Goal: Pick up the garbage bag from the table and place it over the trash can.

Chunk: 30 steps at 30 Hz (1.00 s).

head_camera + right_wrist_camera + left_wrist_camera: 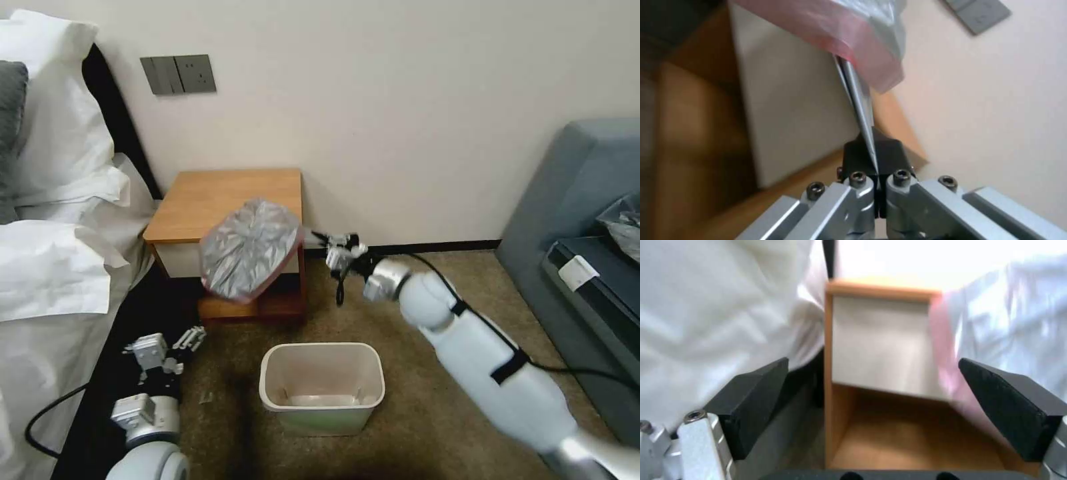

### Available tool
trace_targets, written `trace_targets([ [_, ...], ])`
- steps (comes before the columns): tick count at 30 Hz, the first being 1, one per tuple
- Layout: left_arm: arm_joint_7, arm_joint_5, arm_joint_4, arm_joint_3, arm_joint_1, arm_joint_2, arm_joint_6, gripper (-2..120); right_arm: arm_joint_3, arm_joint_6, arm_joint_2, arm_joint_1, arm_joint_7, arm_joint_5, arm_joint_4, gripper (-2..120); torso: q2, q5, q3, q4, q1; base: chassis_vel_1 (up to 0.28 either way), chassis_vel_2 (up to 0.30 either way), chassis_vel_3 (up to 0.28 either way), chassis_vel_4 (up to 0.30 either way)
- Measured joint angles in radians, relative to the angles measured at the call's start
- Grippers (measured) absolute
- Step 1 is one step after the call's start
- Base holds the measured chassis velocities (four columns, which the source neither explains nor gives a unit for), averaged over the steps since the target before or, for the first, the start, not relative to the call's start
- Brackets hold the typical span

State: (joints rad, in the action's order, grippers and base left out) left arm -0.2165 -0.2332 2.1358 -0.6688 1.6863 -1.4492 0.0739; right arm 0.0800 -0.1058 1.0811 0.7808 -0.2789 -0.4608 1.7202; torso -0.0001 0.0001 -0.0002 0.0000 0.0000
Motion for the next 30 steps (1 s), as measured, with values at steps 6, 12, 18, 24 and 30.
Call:
trace_targets([
  [6, -0.009, -0.009, 0.024, -0.003, 0.005, 0.001, 0.003, 96, -0.01, 0.002, -0.032, 0.14, 0.002, -0.028, 0.084, 0, 0.0, 0.0, 0.0, 0.0, 0.0, 0.0, 0.0, 0.0, 0.0],
  [12, -0.013, -0.009, 0.009, 0.003, 0.009, 0.0, 0.014, 96, -0.016, -0.025, -0.08, 0.292, 0.002, -0.068, 0.136, 0, 0.0, 0.0, 0.0, 0.0, 0.0, 0.0, 0.0, 0.0, 0.0],
  [18, -0.013, -0.011, -0.017, 0.014, -0.007, 0.004, 0.016, 96, -0.076, -0.059, -0.114, 0.388, -0.002, -0.096, 0.165, 0, 0.0, -0.0001, 0.0, 0.0, 0.0, 0.0, 0.0, 0.0, 0.0],
  [24, -0.012, -0.009, -0.023, 0.024, -0.014, 0.003, 0.016, 96, -0.106, -0.068, -0.126, 0.434, -0.005, -0.096, 0.191, 0, 0.0, 0.0, 0.0, 0.0, 0.0, 0.0, 0.0, 0.0, 0.0],
  [30, -0.01, -0.007, -0.025, 0.025, -0.017, 0.004, 0.016, 96, -0.1, -0.073, -0.136, 0.478, -0.005, -0.105, 0.216, 0, 0.0, 0.0, 0.0, 0.0, 0.0, 0.0, 0.0, 0.0, 0.0],
])
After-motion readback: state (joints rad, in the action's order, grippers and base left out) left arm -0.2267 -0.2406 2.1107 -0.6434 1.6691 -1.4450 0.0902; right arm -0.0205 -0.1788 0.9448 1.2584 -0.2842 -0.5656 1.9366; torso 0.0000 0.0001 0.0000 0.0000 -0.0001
